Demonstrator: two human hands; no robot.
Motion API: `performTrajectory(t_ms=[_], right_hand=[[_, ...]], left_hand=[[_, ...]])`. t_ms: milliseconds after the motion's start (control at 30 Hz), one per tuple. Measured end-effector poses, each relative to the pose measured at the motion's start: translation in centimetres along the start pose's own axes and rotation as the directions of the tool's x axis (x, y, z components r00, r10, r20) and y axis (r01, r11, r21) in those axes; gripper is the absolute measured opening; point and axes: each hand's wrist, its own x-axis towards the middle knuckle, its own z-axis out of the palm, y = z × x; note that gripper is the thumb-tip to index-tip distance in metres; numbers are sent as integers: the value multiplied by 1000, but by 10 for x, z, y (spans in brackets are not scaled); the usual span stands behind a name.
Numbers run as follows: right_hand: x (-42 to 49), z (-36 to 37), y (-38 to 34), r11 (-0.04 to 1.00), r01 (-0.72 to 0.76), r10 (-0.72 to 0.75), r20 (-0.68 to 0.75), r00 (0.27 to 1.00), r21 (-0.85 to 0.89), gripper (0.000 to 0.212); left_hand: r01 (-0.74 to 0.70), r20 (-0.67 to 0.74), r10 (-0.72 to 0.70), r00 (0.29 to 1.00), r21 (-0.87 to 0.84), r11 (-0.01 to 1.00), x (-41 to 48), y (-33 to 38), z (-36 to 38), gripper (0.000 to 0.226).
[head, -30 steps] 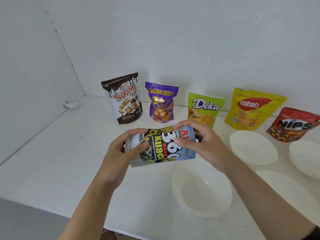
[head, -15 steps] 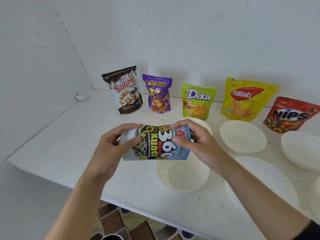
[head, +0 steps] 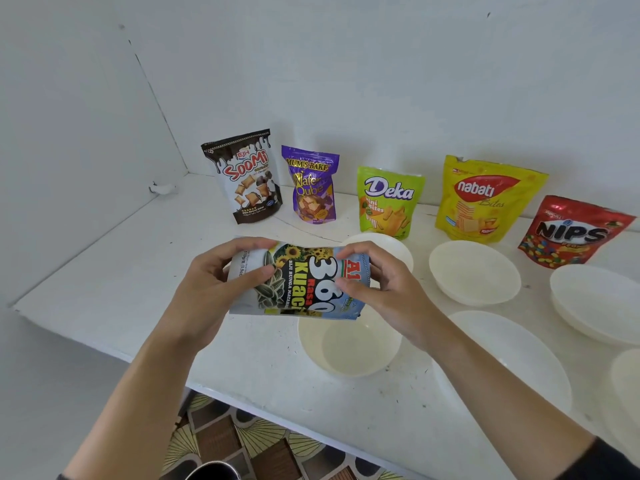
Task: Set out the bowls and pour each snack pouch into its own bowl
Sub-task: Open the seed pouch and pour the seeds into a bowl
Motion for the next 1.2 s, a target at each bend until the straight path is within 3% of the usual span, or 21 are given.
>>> performTrajectory(t_ms=[100,300,967,1200], right_hand=[[1,1,1,996,-45,42,40,998,76,28],[0,5,8,995,-81,79,32,996,56,31],[12,19,-14,999,52,-51,-31,998,10,28],[4,17,6,1000,-12,14,-56,998,29,26]], left_hand=[[-8,10,8,1000,4,1000,2,5,1,29],[-2,54,-2,999,66,998,4,7,0,28],[-100,59,92,994,141,985,12,46,-10,30],[-73,102,52,993,221,973,12,41,0,25]])
